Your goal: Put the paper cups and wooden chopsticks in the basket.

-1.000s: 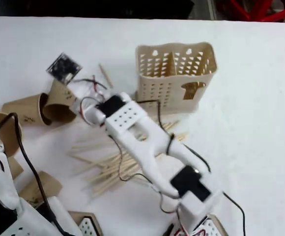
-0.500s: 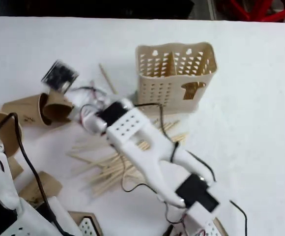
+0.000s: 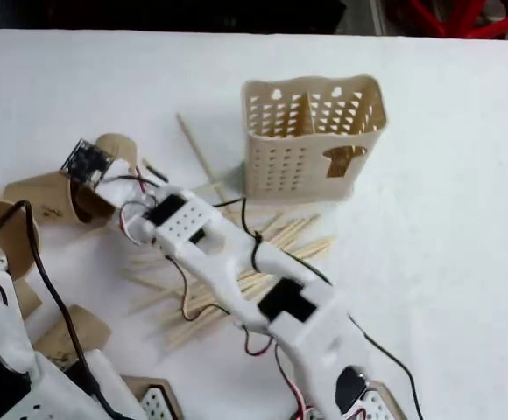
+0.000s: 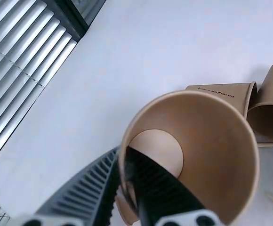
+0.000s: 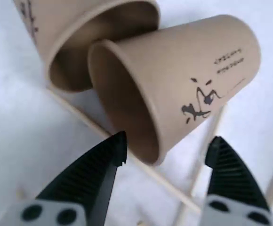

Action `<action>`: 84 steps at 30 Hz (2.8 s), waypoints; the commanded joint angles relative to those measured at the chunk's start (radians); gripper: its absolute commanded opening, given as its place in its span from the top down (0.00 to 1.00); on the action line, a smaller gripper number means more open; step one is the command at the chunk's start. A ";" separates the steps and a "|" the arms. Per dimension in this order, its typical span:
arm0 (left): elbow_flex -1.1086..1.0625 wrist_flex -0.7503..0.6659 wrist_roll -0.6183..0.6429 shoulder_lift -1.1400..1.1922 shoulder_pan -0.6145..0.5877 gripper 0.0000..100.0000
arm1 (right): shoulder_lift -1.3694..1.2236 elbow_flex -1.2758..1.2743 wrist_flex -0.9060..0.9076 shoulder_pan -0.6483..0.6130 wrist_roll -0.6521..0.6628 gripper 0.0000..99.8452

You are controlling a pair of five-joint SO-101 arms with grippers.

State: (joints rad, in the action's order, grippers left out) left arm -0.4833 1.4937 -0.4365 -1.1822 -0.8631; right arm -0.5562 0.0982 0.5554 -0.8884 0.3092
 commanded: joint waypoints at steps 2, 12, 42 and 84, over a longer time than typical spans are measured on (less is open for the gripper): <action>0.020 0.003 0.011 0.013 -0.007 0.98 | 0.016 0.077 -0.015 0.021 0.008 0.92; 0.020 0.003 0.011 0.013 -0.007 0.98 | 0.251 0.077 0.186 0.070 0.008 0.98; 0.020 0.003 0.011 0.013 -0.007 0.98 | 1.041 0.083 0.475 0.455 0.008 0.98; 0.084 0.003 0.137 0.013 0.220 0.98 | 0.941 0.077 0.661 0.900 -0.120 0.85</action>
State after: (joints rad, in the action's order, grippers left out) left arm -0.4803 1.4937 -0.3552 -1.1822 -0.7250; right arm 0.2800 0.1350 1.1692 0.0061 0.2002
